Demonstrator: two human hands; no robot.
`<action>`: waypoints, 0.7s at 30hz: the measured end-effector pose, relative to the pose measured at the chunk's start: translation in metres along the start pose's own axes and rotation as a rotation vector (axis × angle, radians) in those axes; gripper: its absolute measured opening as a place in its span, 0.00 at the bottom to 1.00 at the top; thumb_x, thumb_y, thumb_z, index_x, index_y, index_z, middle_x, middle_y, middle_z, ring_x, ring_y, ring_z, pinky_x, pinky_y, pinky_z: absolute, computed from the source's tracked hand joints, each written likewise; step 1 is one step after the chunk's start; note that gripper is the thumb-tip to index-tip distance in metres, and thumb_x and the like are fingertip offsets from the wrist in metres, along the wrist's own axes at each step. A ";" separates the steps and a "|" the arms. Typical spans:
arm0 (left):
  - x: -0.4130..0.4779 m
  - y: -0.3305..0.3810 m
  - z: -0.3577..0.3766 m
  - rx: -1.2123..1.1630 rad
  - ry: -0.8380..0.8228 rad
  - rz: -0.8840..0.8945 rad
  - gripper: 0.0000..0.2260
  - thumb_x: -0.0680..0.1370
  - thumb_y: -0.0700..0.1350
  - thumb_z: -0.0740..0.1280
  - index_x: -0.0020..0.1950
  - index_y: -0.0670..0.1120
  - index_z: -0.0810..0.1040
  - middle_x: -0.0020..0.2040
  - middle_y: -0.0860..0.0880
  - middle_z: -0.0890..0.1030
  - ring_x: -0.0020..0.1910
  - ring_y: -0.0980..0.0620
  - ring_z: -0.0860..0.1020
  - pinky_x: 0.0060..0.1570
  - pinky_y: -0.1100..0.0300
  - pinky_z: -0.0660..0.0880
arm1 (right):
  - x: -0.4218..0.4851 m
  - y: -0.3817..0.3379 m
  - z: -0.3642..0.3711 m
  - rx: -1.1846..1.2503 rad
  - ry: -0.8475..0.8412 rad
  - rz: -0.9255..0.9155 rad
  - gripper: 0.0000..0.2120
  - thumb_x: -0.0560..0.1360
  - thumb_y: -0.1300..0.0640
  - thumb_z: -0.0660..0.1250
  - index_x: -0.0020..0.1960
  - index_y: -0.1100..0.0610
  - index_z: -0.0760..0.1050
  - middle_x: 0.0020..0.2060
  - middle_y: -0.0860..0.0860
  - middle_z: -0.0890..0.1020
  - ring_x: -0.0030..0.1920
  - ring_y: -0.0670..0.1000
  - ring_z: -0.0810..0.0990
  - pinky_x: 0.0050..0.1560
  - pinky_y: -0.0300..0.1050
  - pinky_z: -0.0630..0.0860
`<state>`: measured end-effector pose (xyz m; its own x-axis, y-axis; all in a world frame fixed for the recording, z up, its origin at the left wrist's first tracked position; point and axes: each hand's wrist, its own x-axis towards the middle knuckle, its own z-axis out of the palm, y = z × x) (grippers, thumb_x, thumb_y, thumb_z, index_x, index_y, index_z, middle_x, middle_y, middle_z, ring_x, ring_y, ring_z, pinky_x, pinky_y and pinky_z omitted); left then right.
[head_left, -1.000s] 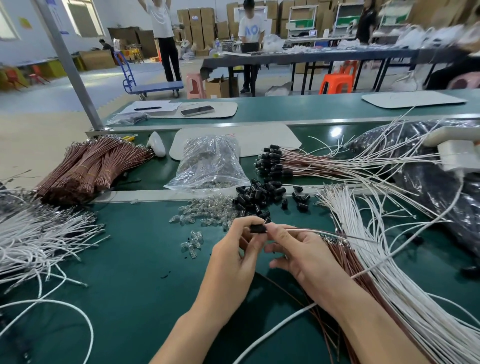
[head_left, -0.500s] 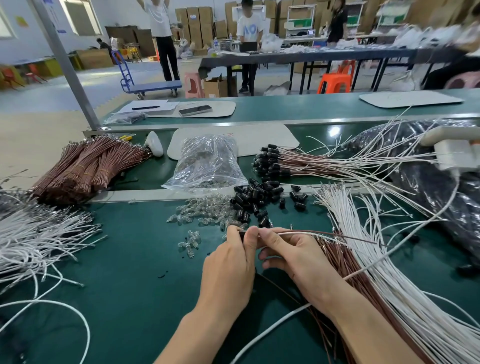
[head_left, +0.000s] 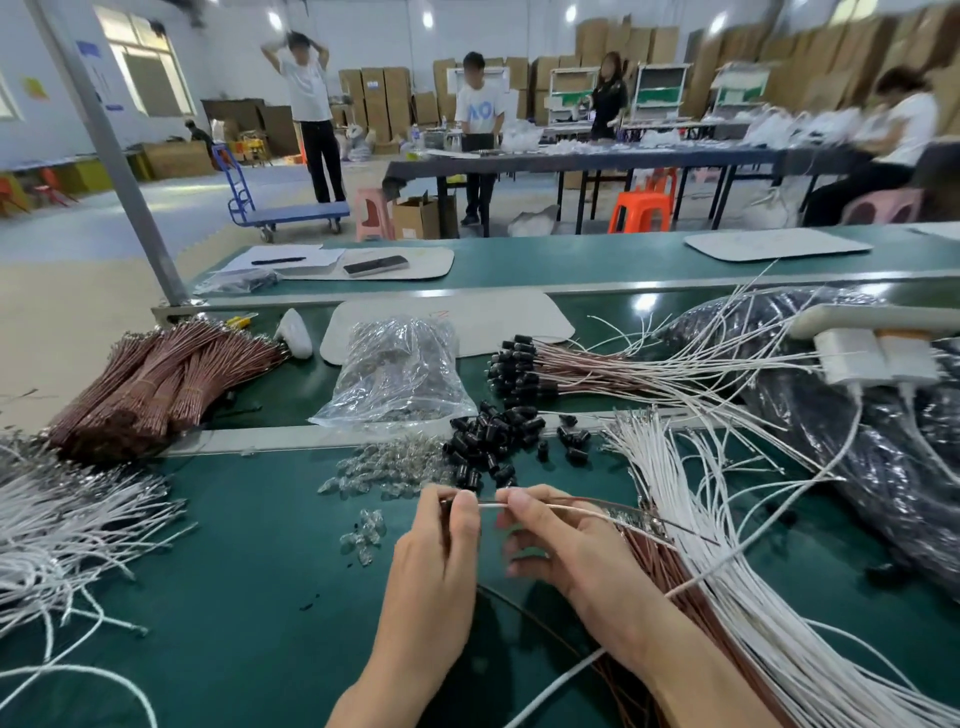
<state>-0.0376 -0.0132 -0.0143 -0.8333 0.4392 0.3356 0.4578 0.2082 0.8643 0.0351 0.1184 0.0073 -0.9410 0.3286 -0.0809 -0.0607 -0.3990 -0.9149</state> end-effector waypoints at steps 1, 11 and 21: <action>0.002 0.003 -0.003 -0.067 0.039 -0.017 0.16 0.81 0.65 0.53 0.44 0.57 0.71 0.33 0.47 0.76 0.28 0.52 0.71 0.32 0.50 0.71 | 0.000 -0.003 -0.001 0.021 0.028 -0.016 0.11 0.71 0.52 0.73 0.50 0.57 0.86 0.43 0.55 0.85 0.39 0.49 0.82 0.38 0.42 0.81; 0.025 0.004 -0.059 -0.323 0.339 -0.049 0.14 0.82 0.55 0.58 0.47 0.46 0.73 0.32 0.52 0.77 0.29 0.55 0.73 0.27 0.64 0.72 | -0.002 -0.075 -0.017 0.081 0.096 -0.151 0.09 0.71 0.62 0.70 0.49 0.61 0.86 0.44 0.59 0.86 0.40 0.50 0.84 0.39 0.39 0.83; 0.108 0.048 -0.045 -0.080 0.140 0.068 0.03 0.82 0.46 0.67 0.53 0.54 0.78 0.46 0.53 0.82 0.43 0.56 0.81 0.44 0.58 0.81 | 0.042 -0.190 -0.064 -0.058 0.200 -0.339 0.11 0.83 0.56 0.62 0.56 0.58 0.82 0.45 0.51 0.86 0.45 0.48 0.83 0.41 0.42 0.82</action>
<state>-0.1196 0.0054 0.0804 -0.8386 0.3230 0.4387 0.4936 0.1098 0.8627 0.0287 0.2629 0.1528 -0.7872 0.5958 0.1594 -0.3324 -0.1922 -0.9233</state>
